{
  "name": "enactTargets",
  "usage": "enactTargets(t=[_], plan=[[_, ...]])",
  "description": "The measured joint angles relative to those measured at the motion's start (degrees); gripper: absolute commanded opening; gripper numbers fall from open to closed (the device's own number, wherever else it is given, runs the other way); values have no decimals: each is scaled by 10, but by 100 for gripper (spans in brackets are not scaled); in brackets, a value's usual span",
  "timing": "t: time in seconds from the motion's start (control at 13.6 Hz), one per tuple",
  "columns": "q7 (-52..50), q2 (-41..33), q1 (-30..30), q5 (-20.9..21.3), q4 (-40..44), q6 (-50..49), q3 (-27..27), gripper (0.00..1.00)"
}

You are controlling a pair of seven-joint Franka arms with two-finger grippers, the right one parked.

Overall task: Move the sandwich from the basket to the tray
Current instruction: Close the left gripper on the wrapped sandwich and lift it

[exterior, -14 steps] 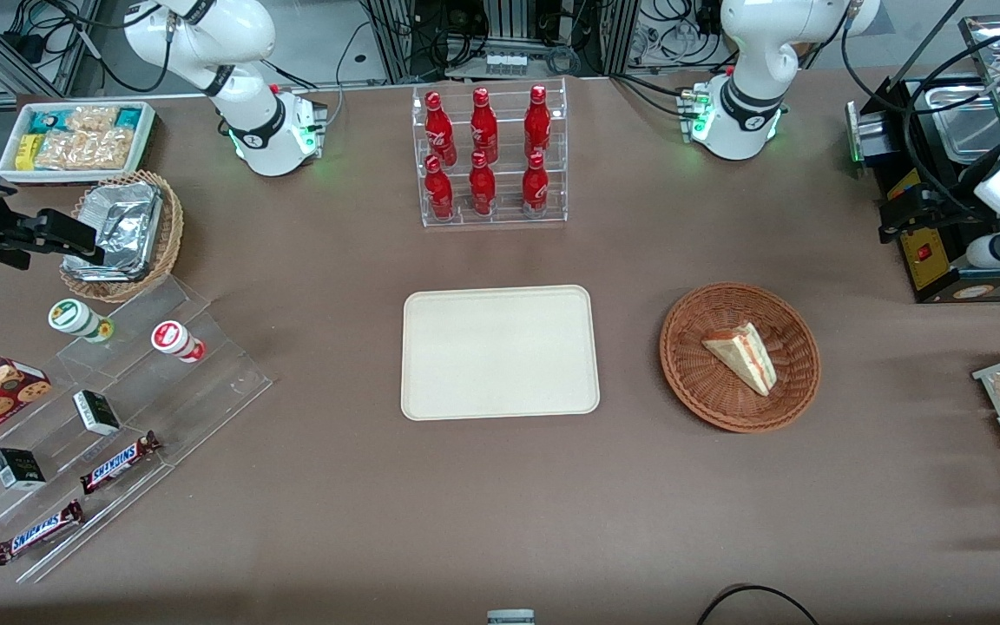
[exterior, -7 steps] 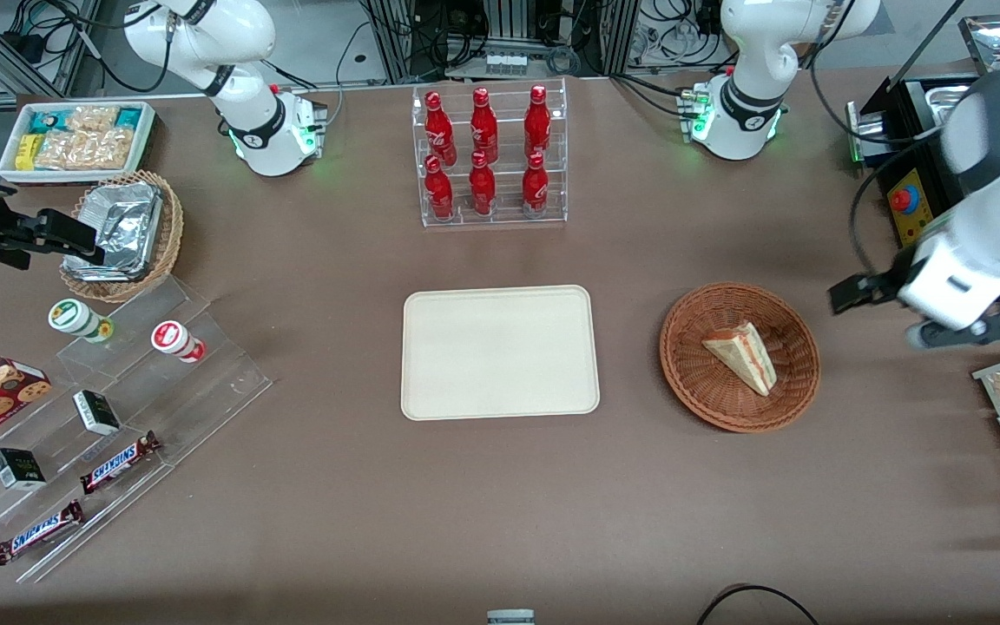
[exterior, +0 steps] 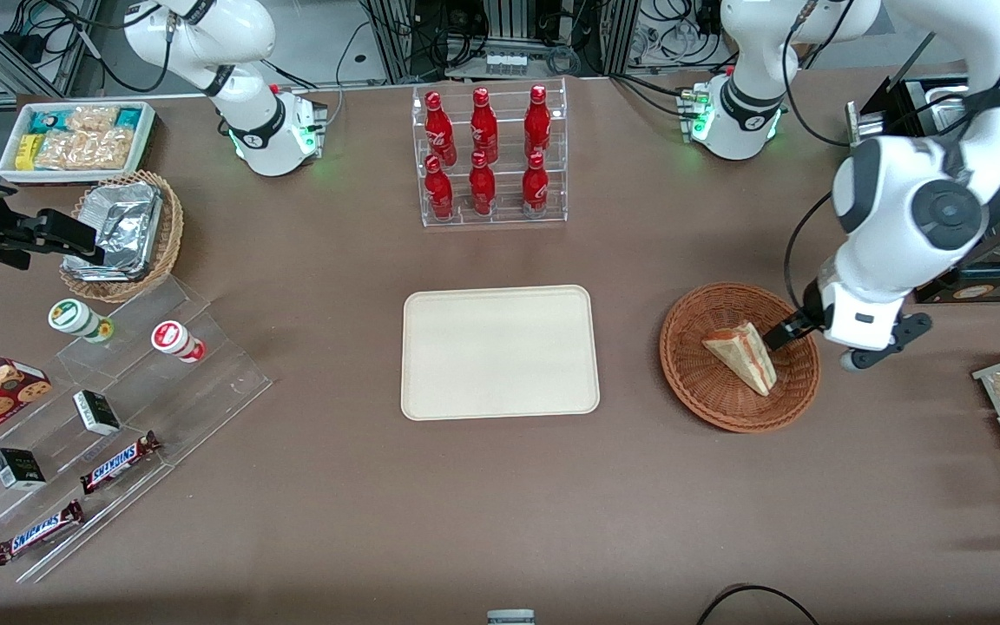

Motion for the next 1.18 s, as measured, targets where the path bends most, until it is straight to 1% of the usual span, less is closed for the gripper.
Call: enactTargets(t=[0.15,0.37,0.44,0.52,0.59,0.66,0.81,0.88,1.03,1.18], plan=[[-23,25,-6,0,-19,25,-1,100],[-28,65,-8,0,-26,48,-1,99],[-28,77,-8,0,-26,52,-1,97],[-28,86,-8,0,-26,57,-1,92],[-28,94,-8,0,-26,62,-1,75],[-29,100,-9,0,-26,65,-1,51],[-29,106,-10,0,-25,67,-1,11],[-30,106,-10,0,-24,67,-1,0],[-41,106,-10,0,-15,62,-2,0],[-46,106,-11,0,6,28,-6,0]])
